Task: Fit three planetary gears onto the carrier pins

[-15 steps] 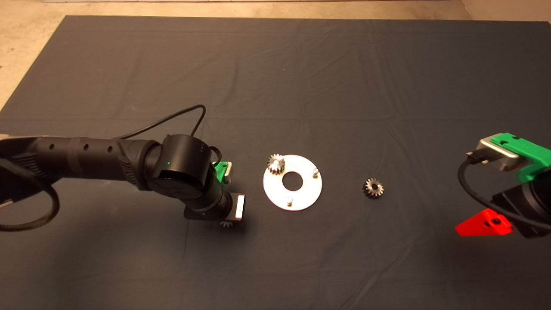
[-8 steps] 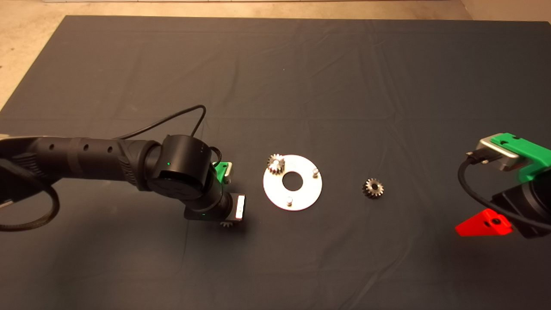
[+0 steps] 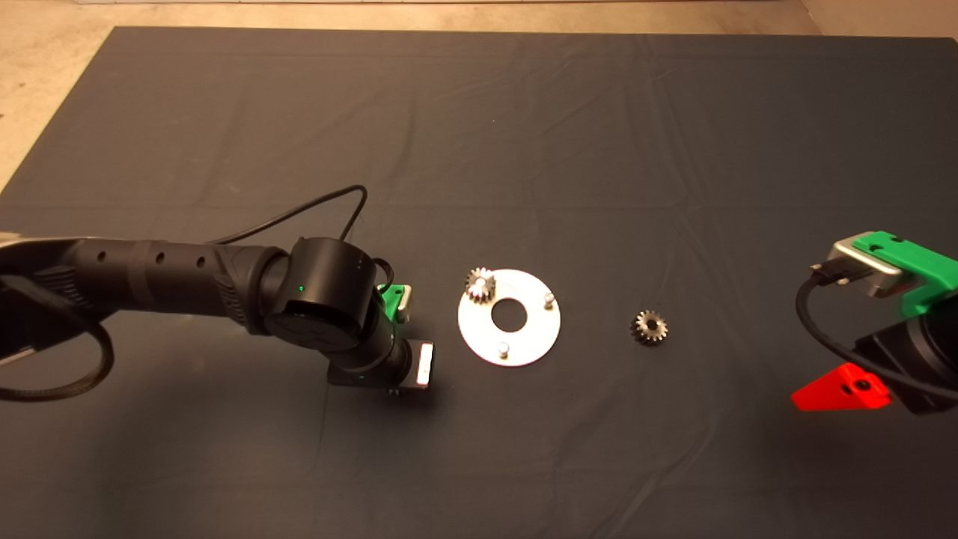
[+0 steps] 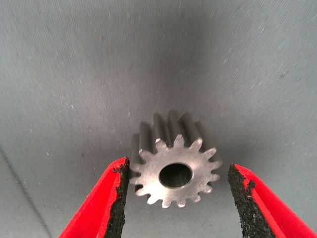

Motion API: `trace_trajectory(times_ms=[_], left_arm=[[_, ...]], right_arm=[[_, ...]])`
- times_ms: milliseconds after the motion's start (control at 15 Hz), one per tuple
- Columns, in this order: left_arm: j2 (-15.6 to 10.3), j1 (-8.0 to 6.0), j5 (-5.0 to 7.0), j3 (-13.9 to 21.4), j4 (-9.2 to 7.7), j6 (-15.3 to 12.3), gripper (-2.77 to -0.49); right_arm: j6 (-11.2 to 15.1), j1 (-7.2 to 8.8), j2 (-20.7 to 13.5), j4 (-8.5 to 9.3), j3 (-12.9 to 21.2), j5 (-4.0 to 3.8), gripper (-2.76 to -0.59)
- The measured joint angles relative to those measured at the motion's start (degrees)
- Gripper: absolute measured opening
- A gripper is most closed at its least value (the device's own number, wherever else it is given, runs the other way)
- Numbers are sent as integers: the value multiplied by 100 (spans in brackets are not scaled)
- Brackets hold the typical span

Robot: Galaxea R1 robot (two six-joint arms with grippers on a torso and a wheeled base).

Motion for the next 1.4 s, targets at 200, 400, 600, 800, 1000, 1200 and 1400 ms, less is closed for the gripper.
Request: trace_trajectory(times_ms=[200,400,600,800,1000,1200,1400], left_arm=[[0,5,9,0,0,1,-199],[2,5,7,0,1,4,-204],[9,5,10,0,0,15,-217],[16,5,7,-1,0,17,-222],[18,5,7,-11,0,17,-227],[18,5,5,-17,-2,17,-227],[18,5,2,-33,-16,20,-233]], right_arm=[[-1,0,0,0,0,0,-61],[-1,0,0,0,0,0,-61],[-1,0,0,0,0,0,-61],[-1,0,0,0,0,0,-61],[-1,0,-1,0,0,0,-61],[-1,0,-1,0,0,0,-61],[-1,0,-1,0,0,0,-61]])
